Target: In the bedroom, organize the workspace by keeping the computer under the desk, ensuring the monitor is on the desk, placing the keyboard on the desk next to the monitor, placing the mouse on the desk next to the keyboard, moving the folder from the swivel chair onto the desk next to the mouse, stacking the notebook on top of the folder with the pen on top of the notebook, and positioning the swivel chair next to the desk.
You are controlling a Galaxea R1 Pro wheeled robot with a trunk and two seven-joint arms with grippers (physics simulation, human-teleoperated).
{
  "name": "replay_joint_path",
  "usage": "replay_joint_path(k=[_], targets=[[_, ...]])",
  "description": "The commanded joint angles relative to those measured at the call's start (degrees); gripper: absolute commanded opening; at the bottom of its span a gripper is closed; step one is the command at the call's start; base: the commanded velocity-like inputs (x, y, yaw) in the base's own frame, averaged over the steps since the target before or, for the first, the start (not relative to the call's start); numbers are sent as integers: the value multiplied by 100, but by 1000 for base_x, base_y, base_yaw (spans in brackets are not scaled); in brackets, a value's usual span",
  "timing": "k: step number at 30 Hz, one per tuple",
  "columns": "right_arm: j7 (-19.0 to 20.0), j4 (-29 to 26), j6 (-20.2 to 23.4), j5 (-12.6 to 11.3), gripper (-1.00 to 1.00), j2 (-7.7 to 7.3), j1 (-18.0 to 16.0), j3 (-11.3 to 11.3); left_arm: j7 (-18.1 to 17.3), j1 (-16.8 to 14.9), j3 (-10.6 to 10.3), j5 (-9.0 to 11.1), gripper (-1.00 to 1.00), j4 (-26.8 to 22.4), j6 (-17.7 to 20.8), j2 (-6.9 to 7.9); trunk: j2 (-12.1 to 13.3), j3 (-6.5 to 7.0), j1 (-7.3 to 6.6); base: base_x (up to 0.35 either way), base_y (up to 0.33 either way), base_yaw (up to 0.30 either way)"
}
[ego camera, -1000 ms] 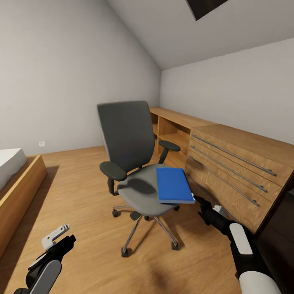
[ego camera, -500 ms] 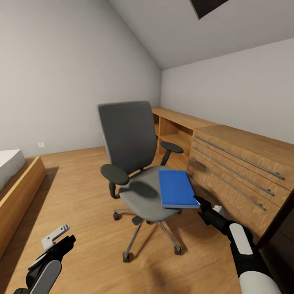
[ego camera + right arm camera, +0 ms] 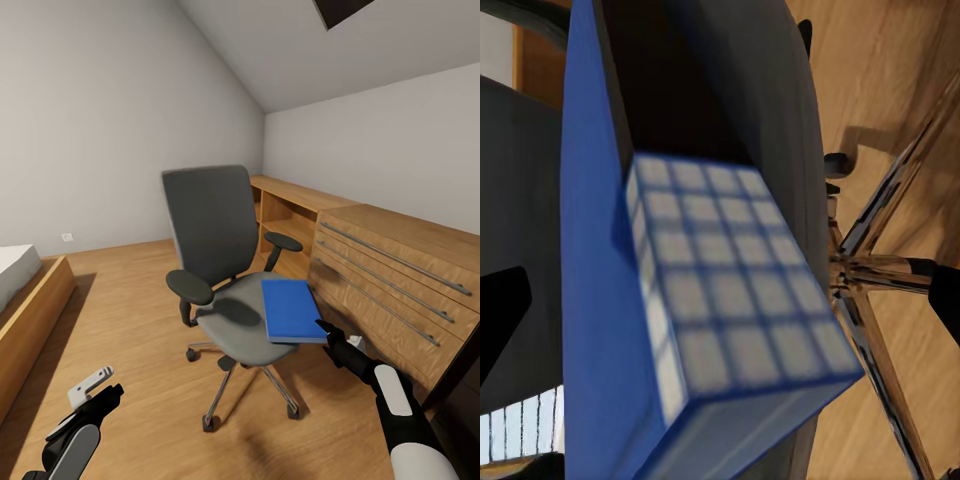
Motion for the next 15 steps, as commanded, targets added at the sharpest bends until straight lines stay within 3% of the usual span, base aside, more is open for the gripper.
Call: replay_joint_path(k=[1, 15], targets=[[24, 0, 34, 14, 100, 2, -5, -17, 42, -4, -9, 26, 100, -7, 21, 5, -3, -6, -1, 2, 2, 0], [15, 1, 34, 5, 100, 8, -5, -17, 42, -4, -9, 32, 100, -6, 20, 5, -3, -6, -1, 0, 0, 0]])
